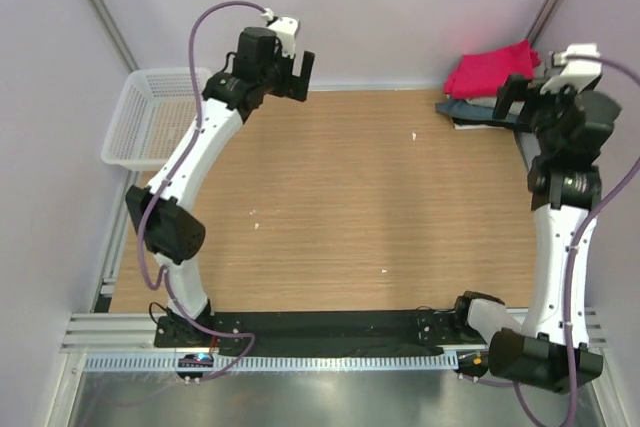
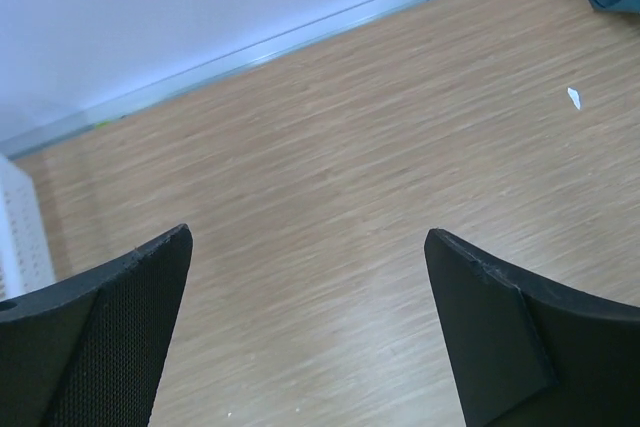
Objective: Fold and stack the t-shirts
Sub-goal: Neatly place the folded tshirt to the corner
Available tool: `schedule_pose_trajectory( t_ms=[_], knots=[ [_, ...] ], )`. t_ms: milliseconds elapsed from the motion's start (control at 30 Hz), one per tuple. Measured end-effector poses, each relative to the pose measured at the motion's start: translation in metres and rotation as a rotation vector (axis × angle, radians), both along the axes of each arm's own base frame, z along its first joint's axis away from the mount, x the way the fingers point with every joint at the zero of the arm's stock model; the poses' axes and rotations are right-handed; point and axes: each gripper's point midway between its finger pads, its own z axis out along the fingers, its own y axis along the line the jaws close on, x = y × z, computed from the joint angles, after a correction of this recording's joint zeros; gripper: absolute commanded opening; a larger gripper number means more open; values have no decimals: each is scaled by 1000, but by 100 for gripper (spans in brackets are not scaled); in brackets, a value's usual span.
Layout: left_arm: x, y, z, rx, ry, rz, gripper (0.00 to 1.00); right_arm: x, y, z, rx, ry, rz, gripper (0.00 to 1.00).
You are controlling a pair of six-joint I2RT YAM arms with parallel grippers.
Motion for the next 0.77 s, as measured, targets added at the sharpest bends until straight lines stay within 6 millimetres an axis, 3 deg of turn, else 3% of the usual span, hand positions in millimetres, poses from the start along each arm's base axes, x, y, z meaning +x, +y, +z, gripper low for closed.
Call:
schedule_pose_trajectory(
  t_ms=[33, 100, 200, 233, 300, 367, 433, 500, 633, 767],
  knots=[
    [-6, 7, 5, -1, -2, 15, 100, -7, 4, -23, 25, 49, 8, 100],
    [-23, 20, 10, -1, -1, 44, 100, -19, 9, -90, 101, 216, 6, 100],
    [-43, 33, -4, 18, 40, 86, 99, -45, 15, -185, 219, 483, -26, 100],
    [-48, 38, -13, 29, 58, 98, 100, -58, 18, -210, 253, 561, -43, 100],
    [-64, 51, -40, 63, 115, 139, 99, -82, 21, -235, 289, 642, -78, 100],
    [-81, 66, -65, 100, 165, 174, 100, -105, 21, -237, 290, 641, -120, 100],
    [-100, 84, -84, 136, 206, 203, 100, -120, 15, -223, 264, 586, -171, 99],
    [-112, 98, -87, 161, 211, 218, 100, -130, 8, -205, 241, 520, -222, 100],
    [-114, 110, -61, 188, 134, 221, 99, -134, 1, -181, 240, 461, -275, 100],
    [-104, 112, -21, 199, 49, 222, 100, -133, 0, -163, 241, 421, -281, 100]
  ],
)
